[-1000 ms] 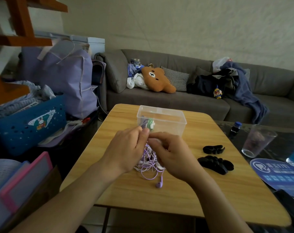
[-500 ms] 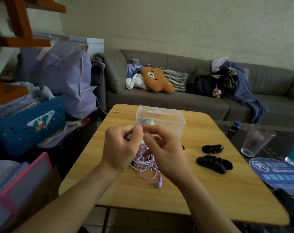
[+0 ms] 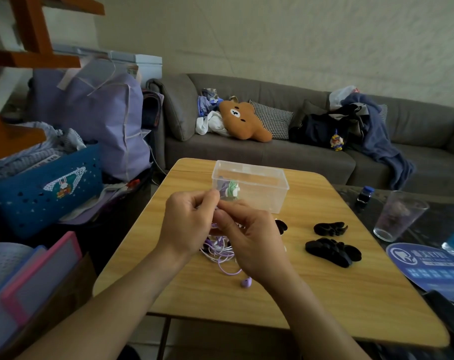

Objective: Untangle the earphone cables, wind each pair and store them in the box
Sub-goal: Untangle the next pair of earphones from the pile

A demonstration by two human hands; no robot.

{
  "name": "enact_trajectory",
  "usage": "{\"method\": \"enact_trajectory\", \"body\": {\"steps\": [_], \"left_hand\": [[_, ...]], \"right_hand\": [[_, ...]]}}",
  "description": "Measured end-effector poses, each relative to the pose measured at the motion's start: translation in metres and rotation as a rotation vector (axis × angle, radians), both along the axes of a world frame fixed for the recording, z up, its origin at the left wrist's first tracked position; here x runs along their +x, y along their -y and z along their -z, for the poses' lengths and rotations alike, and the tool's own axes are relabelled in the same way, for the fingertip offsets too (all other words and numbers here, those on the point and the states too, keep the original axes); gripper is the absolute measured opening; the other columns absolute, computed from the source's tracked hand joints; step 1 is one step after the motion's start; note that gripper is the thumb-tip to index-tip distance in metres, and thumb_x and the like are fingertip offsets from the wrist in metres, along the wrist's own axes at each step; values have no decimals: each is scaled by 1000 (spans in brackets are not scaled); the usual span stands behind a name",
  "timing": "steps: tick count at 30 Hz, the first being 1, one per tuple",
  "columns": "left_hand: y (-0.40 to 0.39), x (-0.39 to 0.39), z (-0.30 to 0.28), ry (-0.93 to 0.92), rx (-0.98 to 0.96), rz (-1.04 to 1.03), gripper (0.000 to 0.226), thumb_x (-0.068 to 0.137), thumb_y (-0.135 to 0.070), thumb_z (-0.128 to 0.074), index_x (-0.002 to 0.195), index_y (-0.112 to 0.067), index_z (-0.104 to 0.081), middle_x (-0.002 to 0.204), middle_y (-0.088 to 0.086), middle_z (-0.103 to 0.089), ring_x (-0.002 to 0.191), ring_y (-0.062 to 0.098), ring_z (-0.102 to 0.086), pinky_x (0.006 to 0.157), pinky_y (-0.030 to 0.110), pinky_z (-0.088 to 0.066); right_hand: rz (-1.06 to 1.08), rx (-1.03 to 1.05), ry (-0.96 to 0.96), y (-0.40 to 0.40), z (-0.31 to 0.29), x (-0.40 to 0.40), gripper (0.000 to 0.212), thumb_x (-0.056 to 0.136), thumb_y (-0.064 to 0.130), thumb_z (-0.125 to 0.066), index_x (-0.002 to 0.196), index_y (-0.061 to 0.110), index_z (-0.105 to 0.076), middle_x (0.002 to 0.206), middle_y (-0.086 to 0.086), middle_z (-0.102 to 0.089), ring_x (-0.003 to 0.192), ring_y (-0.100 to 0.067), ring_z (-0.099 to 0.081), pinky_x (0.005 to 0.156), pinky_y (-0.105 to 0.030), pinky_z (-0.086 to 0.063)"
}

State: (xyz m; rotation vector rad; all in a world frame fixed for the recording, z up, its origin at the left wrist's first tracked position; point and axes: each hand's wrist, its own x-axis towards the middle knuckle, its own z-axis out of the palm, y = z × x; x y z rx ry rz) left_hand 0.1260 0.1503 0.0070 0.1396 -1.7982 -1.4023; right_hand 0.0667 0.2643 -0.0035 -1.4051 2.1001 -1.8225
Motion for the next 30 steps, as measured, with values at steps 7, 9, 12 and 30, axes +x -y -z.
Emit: {"method": "enact_trajectory", "body": {"steps": [7, 9, 12, 30], "left_hand": [[-2, 3, -5, -7, 50, -143, 46, 87, 5, -53, 43, -6, -45, 38, -1, -37, 40, 11, -33, 40, 22, -29], [0, 2, -6, 8, 95, -163, 44, 84, 4, -52, 43, -7, -43, 39, -3, -34, 41, 8, -31, 40, 20, -27], [8, -4, -4, 125, 146, -185, 16, 73, -18, -53, 60, -9, -49, 53, -1, -47, 50, 11, -43, 46, 27, -37], [-14, -13, 16, 175, -340, 22, 24, 101, -20, -52, 123, -18, -62, 106, -8, -62, 93, 1, -60, 78, 13, -47]], "right_hand": [[10, -63, 63, 4, -4, 8, 19, 94, 18, -67, 110, 19, -77, 96, -3, -69, 84, -16, -71, 76, -32, -60], [62, -30, 14, 7, -2, 11, 19, 93, 23, -68, 110, 24, -76, 97, 2, -69, 85, -14, -69, 76, -36, -60], [191, 33, -120, 12, 6, 13, 19, 93, 26, -68, 111, 27, -75, 95, 9, -70, 86, -7, -66, 75, -27, -56], [6, 263, 237, -33, -12, -31, 28, 105, 23, -48, 101, 2, -66, 77, -8, -61, 66, -16, -56, 66, -35, -51]]}}
